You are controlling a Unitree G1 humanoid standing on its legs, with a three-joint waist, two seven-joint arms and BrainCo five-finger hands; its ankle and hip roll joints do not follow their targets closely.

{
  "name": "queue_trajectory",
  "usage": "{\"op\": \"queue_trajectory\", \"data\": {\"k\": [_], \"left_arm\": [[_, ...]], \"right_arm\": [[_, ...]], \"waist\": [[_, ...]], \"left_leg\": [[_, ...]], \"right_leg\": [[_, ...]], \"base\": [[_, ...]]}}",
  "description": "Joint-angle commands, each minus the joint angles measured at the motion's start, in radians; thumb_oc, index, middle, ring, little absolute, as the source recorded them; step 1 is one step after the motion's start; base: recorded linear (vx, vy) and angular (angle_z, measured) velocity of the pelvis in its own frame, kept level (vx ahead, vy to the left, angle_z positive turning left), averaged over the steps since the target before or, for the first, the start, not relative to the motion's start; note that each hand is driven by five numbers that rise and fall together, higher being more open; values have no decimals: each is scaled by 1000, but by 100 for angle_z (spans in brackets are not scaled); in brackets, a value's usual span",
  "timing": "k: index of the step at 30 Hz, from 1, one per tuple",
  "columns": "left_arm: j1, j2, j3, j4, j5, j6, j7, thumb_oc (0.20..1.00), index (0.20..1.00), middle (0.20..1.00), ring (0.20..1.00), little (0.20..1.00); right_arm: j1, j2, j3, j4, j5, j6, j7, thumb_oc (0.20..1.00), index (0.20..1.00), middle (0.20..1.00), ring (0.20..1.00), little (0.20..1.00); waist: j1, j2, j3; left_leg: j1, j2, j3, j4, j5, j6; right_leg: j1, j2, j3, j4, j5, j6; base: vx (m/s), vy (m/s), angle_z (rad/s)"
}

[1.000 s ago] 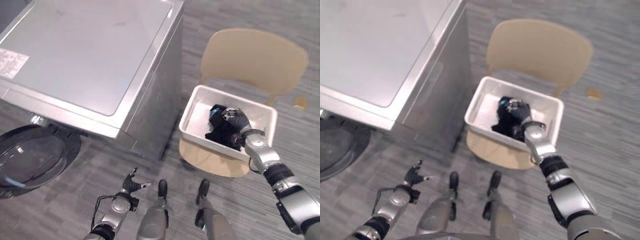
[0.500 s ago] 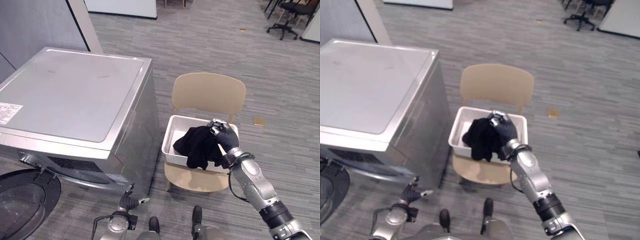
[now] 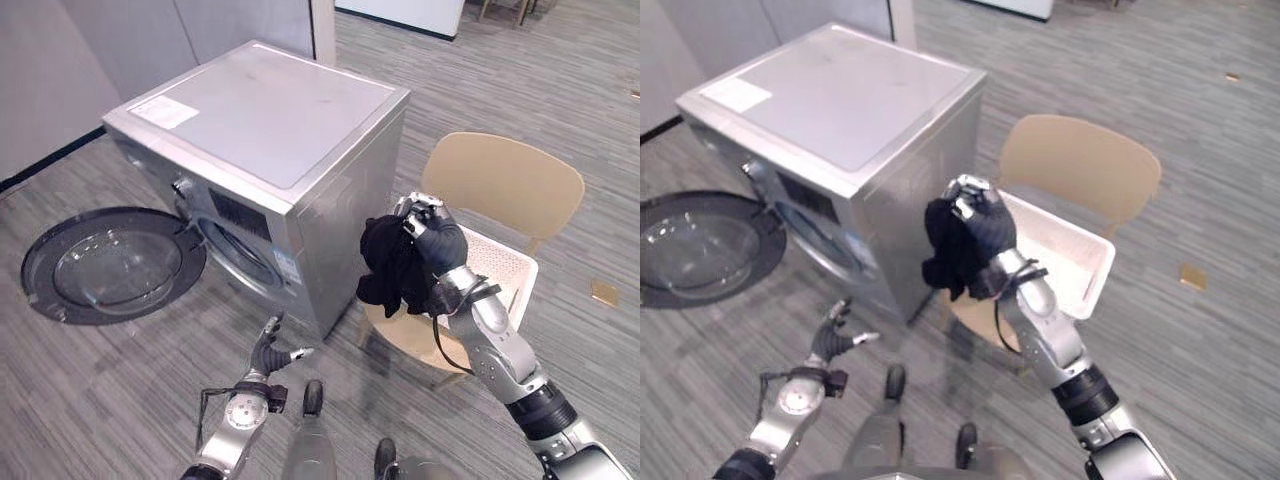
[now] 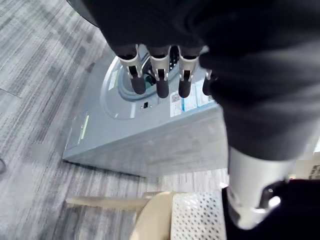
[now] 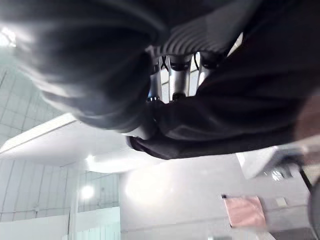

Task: Grab the laundry basket,head to the washer,open it,put in the laundry and shut it.

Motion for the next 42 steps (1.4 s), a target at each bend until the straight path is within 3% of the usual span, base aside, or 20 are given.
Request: {"op": "queue_trajectory", "data": {"k": [1,2,3,4,6,10,14,15,16,26,27,29,30,37,42], "left_arm": [[-115,18,-38,-102,42,-94,26,1000,1000,1000,1000,1000],[-116,17,-38,-102,42,-93,27,1000,1000,1000,1000,1000],[-144,11,-61,-125,55,-100,39,1000,1000,1000,1000,1000],[-165,6,-85,-127,60,-100,41,1000,1000,1000,1000,1000],[-228,-39,-146,-112,96,-91,55,1000,1000,1000,1000,1000],[-294,-80,-206,-72,113,-83,64,1000,1000,1000,1000,1000],[-409,-137,-288,-10,123,-75,65,1000,1000,1000,1000,1000],[-453,-152,-314,6,125,-74,64,517,517,517,517,517],[-454,-153,-315,7,125,-74,64,200,200,200,200,200],[-392,-112,-254,-20,56,-81,50,200,200,200,200,200],[-360,-92,-227,-23,48,-80,40,200,200,200,200,200],[-293,-59,-171,-32,29,-83,19,200,200,200,200,200],[-259,-45,-144,-37,12,-85,6,200,200,200,200,200],[-68,18,-13,-31,-78,-84,-99,200,200,200,200,200],[66,36,106,76,-135,-62,-188,200,200,200,200,200]], "right_arm": [[-75,26,-35,-162,16,-83,24,200,200,200,200,200],[-76,26,-35,-162,16,-84,24,200,200,200,200,200],[-88,27,-19,-170,15,-88,25,200,200,200,200,200],[-94,30,-14,-175,15,-89,20,200,200,200,200,200],[-116,57,11,-199,25,-91,15,200,200,200,200,200],[-149,83,48,-207,35,-93,10,200,200,200,200,200],[-221,114,84,-200,42,-94,2,200,200,200,200,200],[-233,125,93,-203,53,-98,-2,200,200,200,200,200],[-234,124,92,-203,53,-99,-2,200,200,200,200,200],[-57,76,43,-115,18,-56,3,200,200,200,200,200],[-13,59,21,-92,5,-49,1,235,235,235,235,235],[64,19,-30,-50,-58,-31,0,937,937,937,937,937],[101,-3,-52,-33,-101,-21,-1,1000,1000,1000,1000,1000],[298,-137,-188,107,-392,28,-10,1000,1000,1000,1000,1000],[385,-220,-191,288,-646,40,42,1000,1000,1000,1000,1000]], "waist": [[-35,-53,-20],[-36,-52,-22],[-48,-58,-31],[-61,-57,-41],[-103,-36,-84],[-121,-34,-107],[-123,-51,-125],[-124,-57,-130],[-124,-57,-129],[-134,-53,-149],[-135,-49,-149],[-137,-46,-152],[-138,-44,-151],[-140,-37,-142],[-135,-28,-130]], "left_leg": [[65,-76,24,99,9,-9],[61,-75,22,99,11,-8],[111,-69,42,119,-36,-8],[153,-60,66,114,-50,-8],[230,-47,157,-5,-24,-19],[270,-62,140,-106,-6,-22],[268,-71,130,-111,-9,-17],[264,-76,128,-111,-8,-13],[263,-76,128,-111,-7,-13],[281,-96,151,-111,-20,2],[285,-97,153,-111,-20,1],[288,-99,153,-111,-21,1],[292,-100,154,-111,-22,1],[299,-104,146,-111,-22,3],[311,-102,136,-111,-19,4]], "right_leg": [[189,-58,13,-223,-54,149],[187,-57,12,-224,-51,149],[179,-71,-11,-233,-43,152],[174,-77,-35,-242,-39,154],[170,-84,-92,-273,-17,171],[176,-90,-109,-286,5,179],[179,-104,-122,-289,20,190],[175,-107,-121,-284,22,193],[174,-107,-121,-284,22,194],[183,-129,-99,-295,47,214],[189,-130,-100,-297,47,215],[193,-132,-100,-301,48,215],[198,-133,-101,-303,48,217],[209,-130,-95,-309,47,222],[216,-122,-87,-304,35,218]], "base": [[-141,28,64],[-193,58,55],[-88,57,66],[-109,137,52],[-30,224,75],[-10,157,53],[-39,111,29],[-21,42,23],[-20,77,16],[9,36,-6],[32,7,-12],[35,-5,-8],[37,-11,-4],[4,-4,-1],[8,-12,-1]]}}
